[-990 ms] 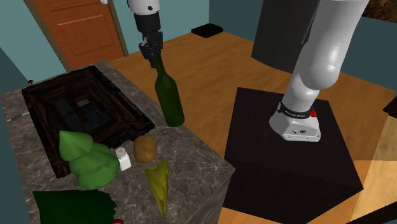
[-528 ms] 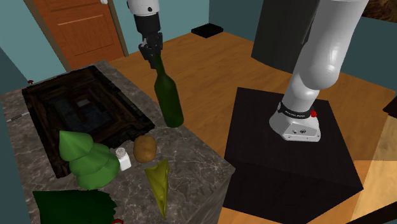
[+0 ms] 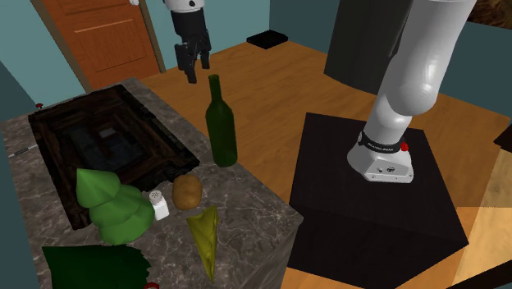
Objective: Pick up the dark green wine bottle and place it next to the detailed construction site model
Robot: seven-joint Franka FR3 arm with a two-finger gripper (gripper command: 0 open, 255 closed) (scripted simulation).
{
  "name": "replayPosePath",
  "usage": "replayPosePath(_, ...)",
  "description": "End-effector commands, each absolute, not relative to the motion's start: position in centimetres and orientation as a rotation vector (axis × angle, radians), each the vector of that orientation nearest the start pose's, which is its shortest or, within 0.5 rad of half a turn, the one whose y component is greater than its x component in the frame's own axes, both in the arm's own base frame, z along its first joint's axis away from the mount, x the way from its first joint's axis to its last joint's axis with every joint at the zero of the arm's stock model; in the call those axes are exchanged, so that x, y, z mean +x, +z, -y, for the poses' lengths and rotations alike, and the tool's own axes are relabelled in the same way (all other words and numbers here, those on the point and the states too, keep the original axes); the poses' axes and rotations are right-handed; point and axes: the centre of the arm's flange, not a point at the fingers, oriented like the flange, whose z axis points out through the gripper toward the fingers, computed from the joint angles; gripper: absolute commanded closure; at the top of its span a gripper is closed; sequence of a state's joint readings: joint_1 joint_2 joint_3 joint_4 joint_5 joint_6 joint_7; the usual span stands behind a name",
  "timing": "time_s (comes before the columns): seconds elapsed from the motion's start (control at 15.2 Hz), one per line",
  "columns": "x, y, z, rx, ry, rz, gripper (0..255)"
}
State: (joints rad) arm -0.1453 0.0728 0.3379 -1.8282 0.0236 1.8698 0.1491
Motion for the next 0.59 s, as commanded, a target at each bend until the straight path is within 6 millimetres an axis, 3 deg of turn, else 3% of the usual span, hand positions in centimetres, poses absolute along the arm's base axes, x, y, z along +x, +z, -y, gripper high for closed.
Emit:
replayPosePath(0.0,57.1,51.1,-10.7,-3.1,0.055,0.055,0)
replayPosePath(0.07,57.1,52.2,-10.7,-3.1,0.055,0.055,0)
replayPosePath(0.53,57.1,52.2,-10.7,-3.1,0.055,0.055,0)
